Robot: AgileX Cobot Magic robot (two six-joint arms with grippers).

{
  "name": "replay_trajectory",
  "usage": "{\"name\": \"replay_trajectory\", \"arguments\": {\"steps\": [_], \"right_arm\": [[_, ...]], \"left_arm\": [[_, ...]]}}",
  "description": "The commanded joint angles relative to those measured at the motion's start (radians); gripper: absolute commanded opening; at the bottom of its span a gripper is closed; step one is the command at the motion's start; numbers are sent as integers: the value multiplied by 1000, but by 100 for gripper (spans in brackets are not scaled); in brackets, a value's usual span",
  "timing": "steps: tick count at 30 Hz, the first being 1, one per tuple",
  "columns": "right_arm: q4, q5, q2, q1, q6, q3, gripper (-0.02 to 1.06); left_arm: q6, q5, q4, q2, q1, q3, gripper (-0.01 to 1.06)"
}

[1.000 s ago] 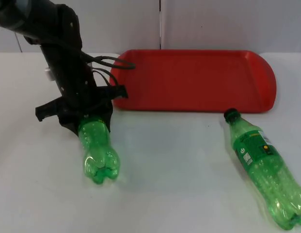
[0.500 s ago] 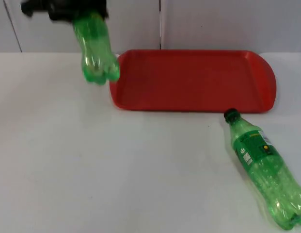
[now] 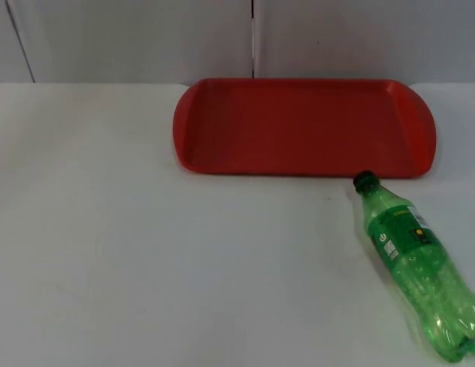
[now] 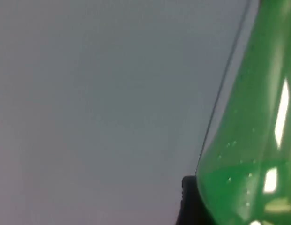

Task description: Place the bottle upright on the tray.

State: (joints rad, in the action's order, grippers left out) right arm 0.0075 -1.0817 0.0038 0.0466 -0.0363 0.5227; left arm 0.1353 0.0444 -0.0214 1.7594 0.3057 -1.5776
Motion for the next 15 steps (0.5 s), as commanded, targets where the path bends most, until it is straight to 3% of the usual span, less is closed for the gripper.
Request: {"name": "replay_trajectory", "arguments": {"steps": [1, 3, 7, 8, 11, 15], "right_arm": [[3, 3, -4, -5, -2, -7, 105], [3, 3, -4, -5, -2, -7, 105], [3, 3, -4, -5, -2, -7, 105], [3, 3, -4, -5, -2, -7, 105], [3, 3, -4, -5, -2, -7, 105], [3, 3, -4, -5, -2, -7, 105]], "left_arm": [[-58, 105, 37, -13, 20, -3, 0], [-100, 189, 104, -4, 31, -3, 0], [-122, 266, 252, 18, 33, -3, 0], [-96, 318, 257, 29, 33, -3, 0], [-48, 371, 255, 46, 33, -3, 0], [8, 538, 247, 118, 33, -3, 0]]}}
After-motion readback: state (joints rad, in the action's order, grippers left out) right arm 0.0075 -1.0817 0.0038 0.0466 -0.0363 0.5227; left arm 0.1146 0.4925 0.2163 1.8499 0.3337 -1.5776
